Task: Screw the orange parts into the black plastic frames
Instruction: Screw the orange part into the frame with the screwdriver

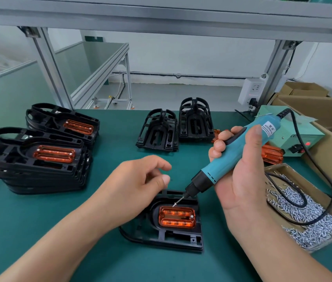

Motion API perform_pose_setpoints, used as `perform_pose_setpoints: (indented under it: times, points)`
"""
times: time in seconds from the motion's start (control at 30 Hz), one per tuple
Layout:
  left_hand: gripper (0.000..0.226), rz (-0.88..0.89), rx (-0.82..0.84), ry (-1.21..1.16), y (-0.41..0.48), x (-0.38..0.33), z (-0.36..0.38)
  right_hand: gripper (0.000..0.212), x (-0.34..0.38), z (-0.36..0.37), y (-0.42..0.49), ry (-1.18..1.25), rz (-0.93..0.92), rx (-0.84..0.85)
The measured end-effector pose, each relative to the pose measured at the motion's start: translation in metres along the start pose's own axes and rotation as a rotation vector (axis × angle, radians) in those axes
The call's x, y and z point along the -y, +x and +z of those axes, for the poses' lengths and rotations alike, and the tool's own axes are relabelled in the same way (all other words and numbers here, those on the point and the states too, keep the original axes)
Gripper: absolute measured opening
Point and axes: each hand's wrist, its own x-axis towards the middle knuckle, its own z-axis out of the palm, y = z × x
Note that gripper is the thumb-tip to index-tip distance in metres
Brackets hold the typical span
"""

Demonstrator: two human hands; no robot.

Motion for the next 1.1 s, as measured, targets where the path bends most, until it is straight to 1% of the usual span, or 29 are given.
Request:
perform_pose_setpoints:
  times: [0.03,0.07,0.2,0.33,0.67,0.93,1.03,1.1]
  points:
    - [0.018,0.011,-0.029,0.082,0.001,0.004,-0.004,0.033,-0.001,0.002,-0.001,-0.009,0.0,0.009]
    - [0.019,0.015,-0.02,0.142,0.003,0.008,-0.008,0.033,-0.002,0.003,-0.002,-0.02,-0.001,0.018]
    - [0.032,0.017,0.185,0.259,0.006,0.022,-0.016,0.031,-0.008,0.011,-0.009,-0.061,-0.001,0.065]
    - [0.044,0.026,0.279,0.317,0.007,0.026,-0.011,0.031,-0.012,0.015,-0.017,-0.096,-0.006,0.11]
    - [0.034,0.02,0.273,0.296,0.009,0.032,-0.005,0.03,-0.012,0.02,-0.023,-0.145,-0.038,0.146]
    - [0.033,0.023,0.289,0.306,0.008,0.033,-0.004,0.041,-0.011,0.025,-0.028,-0.173,-0.058,0.203]
    - [0.029,0.023,0.288,0.306,0.007,0.032,-0.003,0.047,-0.01,0.025,-0.029,-0.176,-0.063,0.223]
    - [0.026,0.024,0.288,0.308,0.007,0.032,-0.003,0.046,-0.01,0.025,-0.029,-0.178,-0.073,0.229]
